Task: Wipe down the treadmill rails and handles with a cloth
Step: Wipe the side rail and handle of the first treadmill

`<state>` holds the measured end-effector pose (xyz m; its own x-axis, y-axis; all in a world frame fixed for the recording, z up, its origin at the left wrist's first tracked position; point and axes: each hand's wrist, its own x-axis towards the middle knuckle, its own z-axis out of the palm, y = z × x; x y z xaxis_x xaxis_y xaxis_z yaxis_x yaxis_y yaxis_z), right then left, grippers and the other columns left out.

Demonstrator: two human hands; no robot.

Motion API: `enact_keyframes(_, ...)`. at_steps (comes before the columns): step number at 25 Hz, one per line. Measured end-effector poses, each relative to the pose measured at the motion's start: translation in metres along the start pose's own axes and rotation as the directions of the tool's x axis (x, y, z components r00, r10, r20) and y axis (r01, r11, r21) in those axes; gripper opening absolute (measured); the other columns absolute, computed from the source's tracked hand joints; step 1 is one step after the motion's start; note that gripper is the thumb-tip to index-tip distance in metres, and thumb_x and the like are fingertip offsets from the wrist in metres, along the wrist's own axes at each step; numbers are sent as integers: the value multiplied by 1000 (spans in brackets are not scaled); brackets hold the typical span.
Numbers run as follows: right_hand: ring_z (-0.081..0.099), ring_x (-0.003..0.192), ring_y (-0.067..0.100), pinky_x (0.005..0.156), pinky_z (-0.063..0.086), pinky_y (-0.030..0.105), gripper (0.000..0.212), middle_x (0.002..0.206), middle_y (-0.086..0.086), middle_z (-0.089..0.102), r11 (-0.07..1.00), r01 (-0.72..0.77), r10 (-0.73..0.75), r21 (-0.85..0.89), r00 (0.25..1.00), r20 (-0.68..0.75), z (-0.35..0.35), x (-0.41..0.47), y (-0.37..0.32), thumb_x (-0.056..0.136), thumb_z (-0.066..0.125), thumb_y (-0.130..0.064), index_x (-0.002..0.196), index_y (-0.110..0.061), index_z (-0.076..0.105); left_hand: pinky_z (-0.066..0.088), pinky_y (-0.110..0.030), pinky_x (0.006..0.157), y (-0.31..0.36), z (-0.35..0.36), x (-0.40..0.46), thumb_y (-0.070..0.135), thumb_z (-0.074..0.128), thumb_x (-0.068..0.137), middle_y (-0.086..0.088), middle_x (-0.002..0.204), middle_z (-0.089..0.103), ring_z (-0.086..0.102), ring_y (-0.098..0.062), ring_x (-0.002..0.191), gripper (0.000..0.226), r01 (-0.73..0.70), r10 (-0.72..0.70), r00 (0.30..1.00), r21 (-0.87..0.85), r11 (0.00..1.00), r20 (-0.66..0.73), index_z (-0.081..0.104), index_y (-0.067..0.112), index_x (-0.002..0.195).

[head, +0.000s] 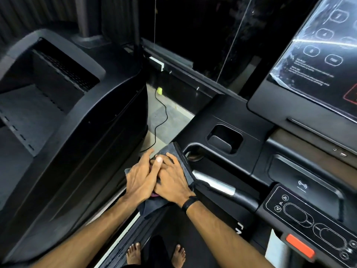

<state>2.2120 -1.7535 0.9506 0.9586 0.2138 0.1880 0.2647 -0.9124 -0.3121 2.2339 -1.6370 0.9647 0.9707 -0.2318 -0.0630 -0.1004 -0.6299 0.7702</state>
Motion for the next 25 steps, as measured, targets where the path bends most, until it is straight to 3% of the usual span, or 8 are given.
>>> enact_keyframes(3, 49, 126, 19, 118, 21, 43, 48, 123, -4, 68, 998, -49, 48, -45, 999, -25, -7, 0, 7, 89, 39, -37, 126, -21, 66, 32, -24, 94, 6, 0, 9, 78, 16, 77, 0, 136, 60, 54, -17, 125, 92, -18, 27, 997, -114, 993, 79, 31, 27, 152)
enact_keyframes(7, 46, 135, 21, 112, 31, 47, 49, 136, -7, 61, 947, -241, 224, -213, 970, -98, -20, -22, 26, 100, 33, -51, 131, -28, 63, 30, -33, 113, 13, 4, 19, 79, 26, 78, 1, 151, 42, 38, -13, 138, 88, -48, 106, 983, -350, 936, 148, 22, 34, 154)
enact_keyframes(11, 52, 121, 22, 95, 43, 46, 77, 137, -4, 54, 857, -403, 400, -320, 913, -79, -34, -56, 21, 78, 56, -75, 139, -28, 47, 29, -37, 117, 14, 13, 27, 76, 29, 83, 5, 157, 33, 32, -2, 136, 82, -75, 120, 989, -408, 910, 86, 21, 35, 154)
enact_keyframes(15, 53, 107, 29, 87, 45, 50, 98, 122, 8, 51, 688, -488, 608, -538, 792, 59, -33, -22, 11, 57, 81, -66, 130, -12, 44, 28, -42, 118, 15, 13, 35, 71, 25, 85, 0, 157, 35, 32, -15, 144, 79, -87, 96, 995, -335, 938, 10, 26, 31, 153)
enact_keyframes(19, 65, 104, 30, 81, 48, 36, 56, 111, 7, 67, 779, -473, 592, -412, 770, 236, -44, 10, 24, 67, 83, -43, 109, -13, 61, 7, -33, 122, 6, 12, 38, 70, 21, 87, 3, 162, 25, 8, -14, 151, 79, -61, 64, 998, -190, 980, 10, 20, 30, 155)
enact_keyframes(22, 67, 94, 25, 74, 54, 30, 58, 100, 4, 69, 781, -609, 567, -141, 595, 569, -72, 27, 50, 51, 90, -48, 92, -14, 67, 1, -28, 122, -1, 15, 32, 59, 28, 98, -2, 163, 23, 0, 8, 134, 71, -118, 119, 993, -115, 986, 8, 21, 17, 155)
enact_keyframes(24, 67, 91, 26, 71, 53, 30, 59, 97, 5, 69, 771, -627, 572, -115, 601, 558, -71, 25, 54, 49, 87, -51, 91, -15, 66, 1, -32, 124, 0, 17, 30, 65, 22, 93, -3, 163, 24, -3, 12, 131, 80, -169, 169, 986, -77, 983, 1, 22, 15, 155)
enact_keyframes(25, 67, 86, 27, 68, 51, 31, 54, 93, 7, 68, 791, -575, 604, -209, 680, 416, -60, 15, 48, 53, 85, -49, 89, -15, 63, 2, -34, 124, 1, 17, 28, 67, 17, 89, -3, 163, 23, -7, 14, 132, 85, -180, 180, 984, -61, 982, -1, 21, 15, 155)
